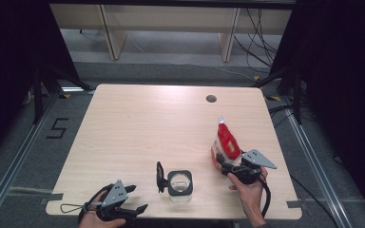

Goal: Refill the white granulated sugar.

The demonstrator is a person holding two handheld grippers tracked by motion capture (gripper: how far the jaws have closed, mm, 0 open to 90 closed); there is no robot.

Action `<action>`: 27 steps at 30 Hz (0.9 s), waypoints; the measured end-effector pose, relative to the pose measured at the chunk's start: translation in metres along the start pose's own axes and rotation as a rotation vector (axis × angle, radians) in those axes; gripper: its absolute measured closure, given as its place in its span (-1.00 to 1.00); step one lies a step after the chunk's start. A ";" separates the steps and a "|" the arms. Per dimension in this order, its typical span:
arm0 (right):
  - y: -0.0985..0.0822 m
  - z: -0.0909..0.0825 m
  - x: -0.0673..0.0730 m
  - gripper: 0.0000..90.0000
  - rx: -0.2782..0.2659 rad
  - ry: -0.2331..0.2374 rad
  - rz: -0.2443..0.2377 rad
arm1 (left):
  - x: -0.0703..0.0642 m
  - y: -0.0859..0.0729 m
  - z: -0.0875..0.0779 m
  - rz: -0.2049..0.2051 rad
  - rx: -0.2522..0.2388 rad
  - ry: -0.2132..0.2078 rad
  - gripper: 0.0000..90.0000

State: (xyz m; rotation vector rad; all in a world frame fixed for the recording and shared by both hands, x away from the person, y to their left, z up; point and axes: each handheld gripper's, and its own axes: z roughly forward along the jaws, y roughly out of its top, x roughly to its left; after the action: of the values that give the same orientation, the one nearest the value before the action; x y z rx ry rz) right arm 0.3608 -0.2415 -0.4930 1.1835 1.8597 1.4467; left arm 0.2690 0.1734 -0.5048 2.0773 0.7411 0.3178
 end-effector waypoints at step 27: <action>-0.011 0.024 0.004 -0.51 0.014 0.016 0.113 | 0.001 0.001 -0.002 0.026 0.036 -0.007 -0.47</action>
State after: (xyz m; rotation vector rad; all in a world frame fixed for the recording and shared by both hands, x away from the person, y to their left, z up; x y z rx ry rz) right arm 0.3742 -0.2264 -0.5103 1.3061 1.8426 1.5093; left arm 0.2688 0.1749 -0.5030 2.1223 0.7207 0.3139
